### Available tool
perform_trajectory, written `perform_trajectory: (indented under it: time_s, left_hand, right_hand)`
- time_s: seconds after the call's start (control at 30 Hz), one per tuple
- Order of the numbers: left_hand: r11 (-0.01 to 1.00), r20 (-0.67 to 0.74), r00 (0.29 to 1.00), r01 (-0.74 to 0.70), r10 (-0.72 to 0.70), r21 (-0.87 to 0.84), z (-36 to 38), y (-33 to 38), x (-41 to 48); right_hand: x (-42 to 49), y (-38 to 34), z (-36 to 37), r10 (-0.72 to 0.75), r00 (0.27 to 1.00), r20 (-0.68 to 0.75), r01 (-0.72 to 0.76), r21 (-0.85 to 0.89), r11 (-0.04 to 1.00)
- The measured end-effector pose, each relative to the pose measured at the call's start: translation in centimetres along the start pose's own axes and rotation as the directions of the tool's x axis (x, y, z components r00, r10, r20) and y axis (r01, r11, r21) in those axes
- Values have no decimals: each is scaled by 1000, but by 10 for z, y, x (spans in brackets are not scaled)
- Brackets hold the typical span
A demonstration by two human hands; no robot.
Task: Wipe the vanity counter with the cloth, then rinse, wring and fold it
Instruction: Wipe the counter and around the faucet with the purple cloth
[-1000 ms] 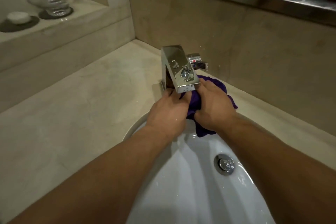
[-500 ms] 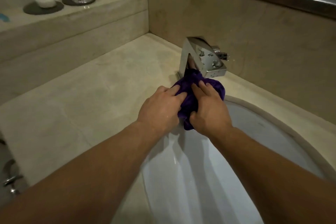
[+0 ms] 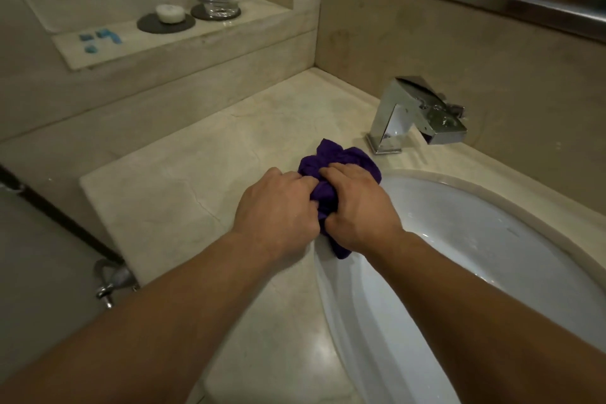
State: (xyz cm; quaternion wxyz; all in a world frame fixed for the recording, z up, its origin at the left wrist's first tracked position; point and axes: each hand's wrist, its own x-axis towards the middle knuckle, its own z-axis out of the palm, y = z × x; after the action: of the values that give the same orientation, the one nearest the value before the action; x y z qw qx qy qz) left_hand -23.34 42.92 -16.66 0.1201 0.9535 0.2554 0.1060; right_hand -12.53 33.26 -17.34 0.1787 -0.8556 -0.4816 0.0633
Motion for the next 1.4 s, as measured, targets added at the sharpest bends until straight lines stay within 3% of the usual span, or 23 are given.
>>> perform_trajectory:
  time_s: [0.13, 0.33, 0.5, 0.7, 0.9, 1.13, 1.3, 1.4]
  left_hand:
    - [998, 64, 996, 62, -63, 23, -11, -13, -4]
    - [999, 60, 998, 23, -25, 34, 0, -5, 1]
    - [999, 69, 997, -38, 38, 0, 16, 28, 46]
    - [991, 50, 991, -128, 126, 49, 37, 59, 73]
    - [963, 62, 964, -263, 259, 62, 57, 116, 93]
    - [952, 136, 942, -304, 306, -37, 78, 187, 108]
    - [911, 180, 893, -400, 412, -104, 92, 232, 98]
    - [887, 232, 859, -419, 457, -195, 95, 260, 85]
  right_hand:
    - [5, -15, 2, -50, 996, 69, 51, -12, 999]
    - [9, 9, -5, -82, 989, 122, 102, -173, 980]
    - [14, 48, -16, 6, 998, 55, 4, -185, 983]
    - [7, 92, -35, -19, 1000, 8, 20, -251, 968]
    - [-9, 144, -57, 115, 993, 12, -109, -256, 961]
    - [-51, 189, -85, 331, 943, -18, -327, -226, 918]
    - [-92, 204, -104, 496, 868, -11, -480, -277, 833]
    - [-116, 208, -112, 600, 800, 15, -535, -433, 725]
